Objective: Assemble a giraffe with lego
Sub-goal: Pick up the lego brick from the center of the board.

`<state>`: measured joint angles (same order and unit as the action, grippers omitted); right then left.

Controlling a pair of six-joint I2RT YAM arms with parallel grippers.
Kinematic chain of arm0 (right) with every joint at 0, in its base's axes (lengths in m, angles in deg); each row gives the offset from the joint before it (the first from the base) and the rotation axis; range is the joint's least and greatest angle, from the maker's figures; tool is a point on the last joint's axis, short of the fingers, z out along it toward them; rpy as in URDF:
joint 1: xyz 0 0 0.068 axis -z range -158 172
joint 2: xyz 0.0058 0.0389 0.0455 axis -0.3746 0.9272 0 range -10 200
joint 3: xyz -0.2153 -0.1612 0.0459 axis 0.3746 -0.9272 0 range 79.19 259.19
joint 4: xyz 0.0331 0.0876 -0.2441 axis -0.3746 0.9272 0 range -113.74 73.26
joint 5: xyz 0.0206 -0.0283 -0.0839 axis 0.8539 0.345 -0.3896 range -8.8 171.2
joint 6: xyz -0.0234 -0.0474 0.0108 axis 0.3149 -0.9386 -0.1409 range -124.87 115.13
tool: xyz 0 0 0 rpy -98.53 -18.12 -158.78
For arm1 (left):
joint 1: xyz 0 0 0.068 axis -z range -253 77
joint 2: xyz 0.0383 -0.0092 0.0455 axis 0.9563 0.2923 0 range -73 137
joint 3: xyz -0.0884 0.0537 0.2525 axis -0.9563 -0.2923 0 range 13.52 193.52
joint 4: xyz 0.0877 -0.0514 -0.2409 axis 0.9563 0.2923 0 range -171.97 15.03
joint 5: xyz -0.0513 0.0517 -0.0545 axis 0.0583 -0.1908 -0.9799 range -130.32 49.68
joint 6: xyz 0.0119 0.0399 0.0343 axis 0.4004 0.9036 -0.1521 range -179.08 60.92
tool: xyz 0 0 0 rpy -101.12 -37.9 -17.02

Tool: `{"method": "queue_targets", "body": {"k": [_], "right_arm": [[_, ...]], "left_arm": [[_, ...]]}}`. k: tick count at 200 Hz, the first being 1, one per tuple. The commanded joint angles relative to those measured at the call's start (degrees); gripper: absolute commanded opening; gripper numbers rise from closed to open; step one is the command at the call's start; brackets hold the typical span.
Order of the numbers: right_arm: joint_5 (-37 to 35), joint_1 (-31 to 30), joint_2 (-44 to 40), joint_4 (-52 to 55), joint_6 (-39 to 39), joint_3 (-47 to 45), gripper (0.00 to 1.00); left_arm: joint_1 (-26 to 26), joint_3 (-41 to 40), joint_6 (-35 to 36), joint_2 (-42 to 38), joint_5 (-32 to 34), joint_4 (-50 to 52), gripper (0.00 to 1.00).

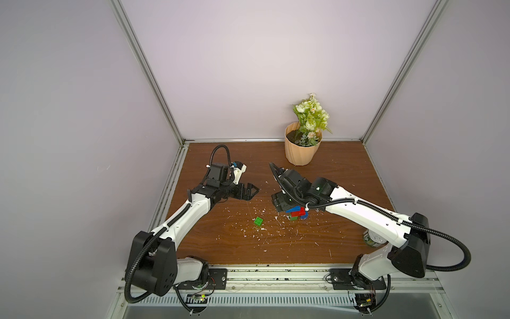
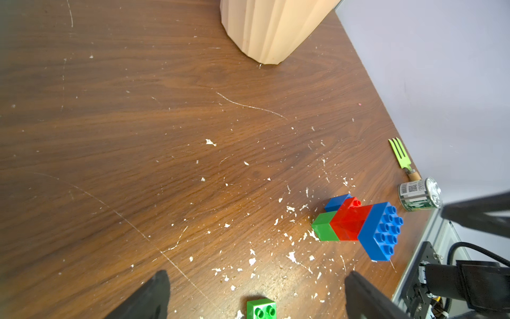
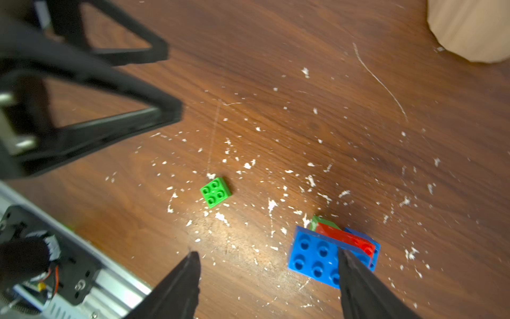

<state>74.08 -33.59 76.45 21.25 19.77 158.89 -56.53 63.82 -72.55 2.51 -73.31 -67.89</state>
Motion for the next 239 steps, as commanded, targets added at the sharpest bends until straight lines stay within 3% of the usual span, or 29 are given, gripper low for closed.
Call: {"method": "queue_targets", "body": {"k": [1,79,171,239], "right_arm": [[2.88,-2.22,0.6,-3.84,-5.09,-1.23,0.79],[3.05,-9.24,10.99,-13.11,-10.45,-3.76,0.72],[3.75,-9.33,19.84,-20.89,-16.0,-4.85,0.59],[3.33,-8.29,23.14,-21.87,-17.44,-3.31,0.56]], "left_arm": [[-0.32,1.28,0.03,0.67,1.19,1.28,0.99],[-2.27,1.22,-0.63,2.19,1.59,1.77,1.0],[-3.82,1.82,-1.29,4.91,4.32,3.49,0.99],[-4.02,1.73,-1.2,4.92,4.34,3.66,1.0]]}}
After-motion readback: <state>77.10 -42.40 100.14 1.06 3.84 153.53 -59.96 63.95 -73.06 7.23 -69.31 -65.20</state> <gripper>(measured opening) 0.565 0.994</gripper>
